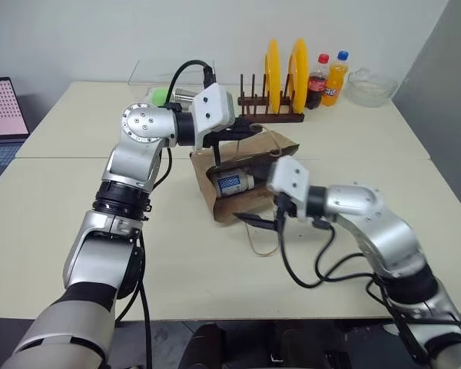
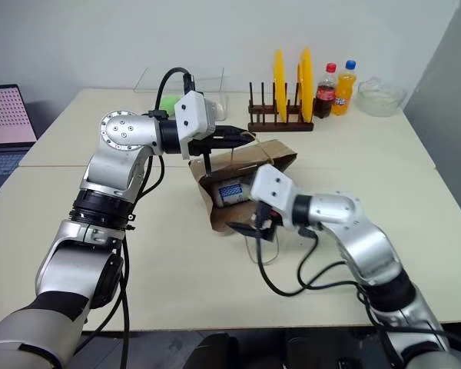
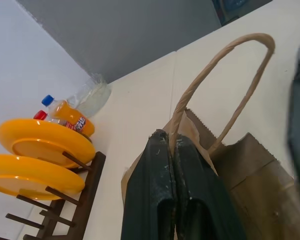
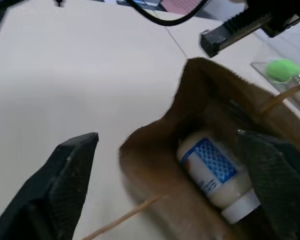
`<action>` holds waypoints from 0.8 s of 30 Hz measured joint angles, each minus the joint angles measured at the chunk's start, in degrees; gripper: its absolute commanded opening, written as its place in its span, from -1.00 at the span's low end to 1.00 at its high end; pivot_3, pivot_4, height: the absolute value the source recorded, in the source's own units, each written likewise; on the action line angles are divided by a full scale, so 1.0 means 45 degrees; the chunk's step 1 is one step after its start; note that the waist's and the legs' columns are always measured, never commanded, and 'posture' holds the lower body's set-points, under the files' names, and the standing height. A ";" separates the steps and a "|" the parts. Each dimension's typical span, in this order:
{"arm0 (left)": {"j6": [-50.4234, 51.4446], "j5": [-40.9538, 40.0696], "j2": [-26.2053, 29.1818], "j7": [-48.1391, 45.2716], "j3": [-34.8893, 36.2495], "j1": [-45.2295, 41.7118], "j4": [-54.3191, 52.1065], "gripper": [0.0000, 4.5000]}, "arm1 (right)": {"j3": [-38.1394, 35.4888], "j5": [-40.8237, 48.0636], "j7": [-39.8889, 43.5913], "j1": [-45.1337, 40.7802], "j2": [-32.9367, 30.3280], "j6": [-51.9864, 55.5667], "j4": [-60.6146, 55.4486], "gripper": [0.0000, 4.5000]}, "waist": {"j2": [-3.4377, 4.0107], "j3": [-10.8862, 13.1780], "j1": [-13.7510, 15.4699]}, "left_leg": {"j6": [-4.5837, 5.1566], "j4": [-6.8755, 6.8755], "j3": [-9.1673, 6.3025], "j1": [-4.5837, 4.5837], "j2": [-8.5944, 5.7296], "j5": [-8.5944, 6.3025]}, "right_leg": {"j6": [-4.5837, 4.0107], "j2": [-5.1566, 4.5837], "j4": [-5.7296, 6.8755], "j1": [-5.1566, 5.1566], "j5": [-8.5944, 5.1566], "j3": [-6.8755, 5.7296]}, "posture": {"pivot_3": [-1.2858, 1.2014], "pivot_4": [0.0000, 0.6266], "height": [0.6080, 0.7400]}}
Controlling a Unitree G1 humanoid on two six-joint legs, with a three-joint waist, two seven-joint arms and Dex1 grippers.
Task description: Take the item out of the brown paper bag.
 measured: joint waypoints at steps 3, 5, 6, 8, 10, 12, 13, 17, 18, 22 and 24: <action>0.0039 -0.0001 0.0019 0.0007 0.0072 0.0004 -0.0074 -1.00 | 0.1279 -0.1947 -0.0972 -0.0817 0.0269 -0.0933 0.2155 0.99 | 0.0001 0.0000 -0.0010 | -0.0001 0.0012 0.0012 -0.0003 0.0000 0.0000 | -0.0002 -0.0001 0.0025 -0.0017 -0.0001 0.0010 | 0.03 -0.52 1.00; 0.0059 0.0000 0.0020 0.0012 0.0078 0.0003 -0.0091 -1.00 | 0.1906 -0.3023 -0.1389 -0.1283 0.0393 -0.1368 0.3503 0.99 | 0.0000 0.0000 -0.0014 | -0.0001 0.0025 0.0018 -0.0004 0.0000 0.0000 | -0.0002 0.0000 0.0041 -0.0020 -0.0001 0.0016 | 0.03 -0.52 1.00; 0.0060 0.0000 0.0024 0.0013 0.0082 0.0004 -0.0094 -1.00 | 0.2063 -0.3339 -0.1474 -0.1397 0.0440 -0.1656 0.3973 0.99 | 0.0001 0.0000 -0.0016 | 0.0000 0.0026 0.0020 -0.0004 0.0000 0.0000 | -0.0002 0.0000 0.0042 -0.0020 -0.0001 0.0017 | 0.03 -0.52 1.00; 0.0063 0.0002 0.0040 0.0016 0.0114 0.0004 -0.0094 -1.00 | 0.2311 -0.3812 -0.1529 -0.1637 0.0634 -0.2367 0.4936 0.99 | 0.0000 0.0000 -0.0058 | 0.0000 0.0029 0.0023 -0.0004 0.0001 0.0000 | -0.0002 0.0001 0.0046 -0.0021 -0.0001 0.0019 | 0.03 -0.52 1.00; 0.0056 0.0004 0.0047 0.0032 0.0140 0.0003 -0.0096 -1.00 | 0.2414 -0.4172 -0.1528 -0.1960 0.0899 -0.2905 0.5708 0.99 | 0.0001 0.0000 -0.0114 | 0.0001 0.0030 0.0025 -0.0003 0.0001 -0.0001 | -0.0002 0.0001 0.0054 -0.0026 -0.0001 0.0022 | 0.03 -0.52 1.00; 0.0048 0.0005 0.0047 0.0053 0.0151 0.0003 -0.0090 -1.00 | 0.2475 -0.4484 -0.1529 -0.2404 0.1112 -0.3499 0.6434 0.99 | 0.0000 0.0000 -0.0172 | 0.0001 0.0031 0.0024 -0.0001 0.0002 -0.0001 | -0.0002 0.0002 0.0062 -0.0025 -0.0001 0.0023 | 0.03 -0.52 1.00; 0.0043 0.0006 0.0045 0.0066 0.0151 0.0003 -0.0090 -1.00 | 0.2545 -0.4717 -0.1524 -0.2632 0.1141 -0.3825 0.6749 0.99 | 0.0001 0.0000 -0.0193 | 0.0001 0.0032 0.0024 0.0001 0.0002 -0.0001 | -0.0002 0.0002 0.0064 -0.0026 -0.0001 0.0022 | 0.03 -0.52 1.00; -0.0005 0.0012 0.0055 0.0115 0.0157 0.0002 -0.0078 -1.00 | 0.2807 -0.5428 -0.1523 -0.3323 0.1355 -0.5062 0.8053 0.99 | 0.0001 0.0000 -0.0224 | 0.0001 0.0033 0.0025 0.0004 0.0003 -0.0001 | -0.0003 0.0003 0.0070 -0.0028 -0.0001 0.0024 | 0.03 -0.52 1.00; -0.0022 0.0014 0.0056 0.0127 0.0157 0.0002 -0.0068 -1.00 | 0.2912 -0.5664 -0.1498 -0.3497 0.1452 -0.5416 0.8443 0.99 | 0.0001 0.0000 -0.0228 | 0.0001 0.0032 0.0027 0.0003 0.0004 -0.0001 | -0.0003 0.0003 0.0072 -0.0031 0.0000 0.0026 | 0.03 -0.52 1.00; -0.0058 0.0022 0.0078 0.0207 0.0157 0.0003 -0.0053 -1.00 | 0.3313 -0.6249 -0.1172 -0.4094 0.1750 -0.6441 0.9602 0.99 | 0.0001 0.0000 -0.0235 | 0.0001 0.0033 0.0027 0.0002 0.0004 -0.0001 | -0.0003 0.0003 0.0074 -0.0034 0.0000 0.0027 | 0.03 -0.52 1.00; -0.0069 0.0028 0.0128 0.0212 0.0157 0.0003 -0.0052 -1.00 | 0.3440 -0.6491 -0.1032 -0.4406 0.1996 -0.6878 1.0365 0.99 | 0.0001 0.0000 -0.0239 | 0.0000 0.0033 0.0030 0.0003 0.0004 0.0000 | -0.0004 0.0003 0.0076 -0.0035 0.0000 0.0030 | 0.03 -0.52 1.00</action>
